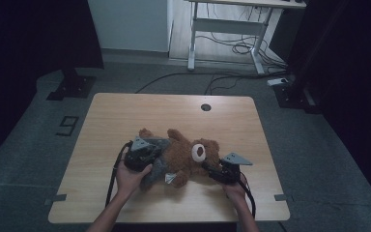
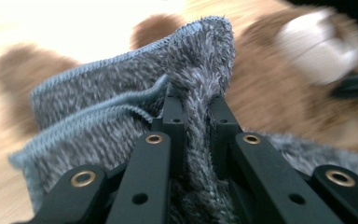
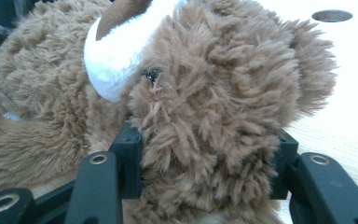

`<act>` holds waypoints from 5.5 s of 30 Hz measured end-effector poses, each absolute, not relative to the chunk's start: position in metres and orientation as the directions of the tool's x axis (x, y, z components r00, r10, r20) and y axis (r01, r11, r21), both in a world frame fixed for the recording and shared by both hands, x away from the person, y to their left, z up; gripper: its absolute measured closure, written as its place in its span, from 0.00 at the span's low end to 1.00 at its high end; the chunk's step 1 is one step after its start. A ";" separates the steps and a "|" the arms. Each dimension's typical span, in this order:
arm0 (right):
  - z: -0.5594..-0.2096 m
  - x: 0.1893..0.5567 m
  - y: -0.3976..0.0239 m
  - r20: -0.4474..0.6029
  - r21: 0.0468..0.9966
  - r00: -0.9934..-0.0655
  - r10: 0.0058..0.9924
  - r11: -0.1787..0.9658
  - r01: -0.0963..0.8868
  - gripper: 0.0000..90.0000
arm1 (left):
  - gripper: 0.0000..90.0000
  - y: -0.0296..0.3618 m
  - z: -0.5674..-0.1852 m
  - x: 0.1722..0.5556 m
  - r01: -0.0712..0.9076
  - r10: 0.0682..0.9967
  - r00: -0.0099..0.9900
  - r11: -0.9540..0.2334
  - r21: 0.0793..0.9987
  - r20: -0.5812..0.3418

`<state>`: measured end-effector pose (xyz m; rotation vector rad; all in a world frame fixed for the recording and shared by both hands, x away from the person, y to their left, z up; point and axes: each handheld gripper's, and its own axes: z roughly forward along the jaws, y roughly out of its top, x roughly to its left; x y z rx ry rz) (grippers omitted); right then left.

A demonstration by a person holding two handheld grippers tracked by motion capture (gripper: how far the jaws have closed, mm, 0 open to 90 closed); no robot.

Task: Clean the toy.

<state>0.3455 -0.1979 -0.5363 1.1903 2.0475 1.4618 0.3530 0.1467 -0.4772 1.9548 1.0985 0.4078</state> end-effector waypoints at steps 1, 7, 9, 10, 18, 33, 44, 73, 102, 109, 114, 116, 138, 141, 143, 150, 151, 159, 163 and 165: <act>-0.537 0.346 -0.198 0.180 0.898 -0.581 0.794 0.108 0.426 0.52 | 0.90 0.153 -0.484 0.355 0.573 0.823 0.554 -0.267 0.775 -0.125; -0.537 0.345 -0.198 0.182 0.899 -0.580 0.794 0.104 0.425 0.52 | 0.90 0.174 -0.503 0.358 0.635 0.837 0.510 -0.211 0.743 -0.199; -0.537 0.345 -0.198 0.187 0.898 -0.577 0.795 0.100 0.428 0.52 | 0.90 0.173 -0.487 0.355 0.598 0.834 0.524 -0.217 0.771 -0.172; -0.537 0.345 -0.198 0.189 0.898 -0.577 0.795 0.098 0.429 0.51 | 0.89 0.172 -0.480 0.354 0.580 0.832 0.530 -0.214 0.786 -0.165; -0.537 0.345 -0.197 0.191 0.898 -0.572 0.798 0.093 0.431 0.51 | 0.89 0.093 -0.425 0.340 0.424 0.721 0.689 -0.318 0.848 -0.075; -0.538 0.345 -0.197 0.207 0.890 -0.560 0.802 0.083 0.448 0.51 | 0.90 -0.006 -0.460 0.345 0.372 0.638 0.770 -0.457 0.808 0.006; -0.538 0.344 -0.196 0.218 0.892 -0.551 0.805 0.065 0.448 0.52 | 0.90 -0.036 -0.439 0.365 0.346 0.635 0.772 -0.473 0.810 0.041; -0.540 0.344 -0.198 0.244 0.886 -0.550 0.799 0.048 0.462 0.52 | 0.90 0.128 -0.468 0.359 0.478 0.843 0.538 -0.332 0.813 0.028; -0.540 0.343 -0.196 0.242 0.886 -0.542 0.805 0.045 0.462 0.52 | 0.90 -0.007 -0.427 0.388 0.365 0.681 0.730 -0.463 0.808 0.061; -0.540 0.343 -0.195 0.229 0.882 -0.530 0.817 0.056 0.468 0.52 | 0.91 -0.014 -0.449 0.414 0.451 0.718 0.692 -0.517 0.727 0.081; -0.539 0.343 -0.194 0.218 0.883 -0.536 0.816 0.068 0.464 0.52 | 0.91 0.034 -0.464 0.424 0.547 0.765 0.642 -0.416 0.727 -0.045; -0.538 0.343 -0.193 0.208 0.885 -0.537 0.818 0.077 0.460 0.52 | 0.91 0.046 -0.462 0.419 0.531 0.768 0.640 -0.405 0.744 -0.039; -0.539 0.342 -0.191 0.213 0.882 -0.520 0.827 0.066 0.466 0.52 | 0.91 0.175 -0.482 0.393 0.591 0.906 0.422 -0.293 0.752 0.022; -0.539 0.342 -0.191 0.215 0.882 -0.519 0.827 0.063 0.467 0.52 | 0.91 0.188 -0.490 0.392 0.619 0.916 0.401 -0.281 0.733 0.012; -0.539 0.342 -0.192 0.218 0.883 -0.519 0.826 0.060 0.466 0.52 | 0.91 0.197 -0.492 0.391 0.626 0.920 0.393 -0.272 0.731 0.005; -0.540 0.342 -0.192 0.223 0.882 -0.516 0.827 0.054 0.467 0.52 | 0.91 0.226 -0.484 0.371 0.601 0.924 0.382 -0.253 0.758 0.006; -0.540 0.342 -0.192 0.223 0.882 -0.514 0.828 0.053 0.468 0.52 | 0.91 0.230 -0.483 0.366 0.596 0.925 0.379 -0.250 0.763 0.007; -0.540 0.341 -0.191 0.222 0.883 -0.506 0.833 0.049 0.468 0.52 | 0.90 0.267 -0.484 0.333 0.615 0.930 0.368 -0.259 0.745 0.020; -0.540 0.342 -0.190 0.221 0.885 -0.498 0.838 0.043 0.465 0.52 | 0.89 0.288 -0.494 0.322 0.641 0.943 0.330 -0.249 0.726 0.032; -0.540 0.342 -0.189 0.219 0.886 -0.493 0.842 0.041 0.462 0.52 | 0.88 0.297 -0.502 0.318 0.664 0.948 0.319 -0.238 0.709 0.019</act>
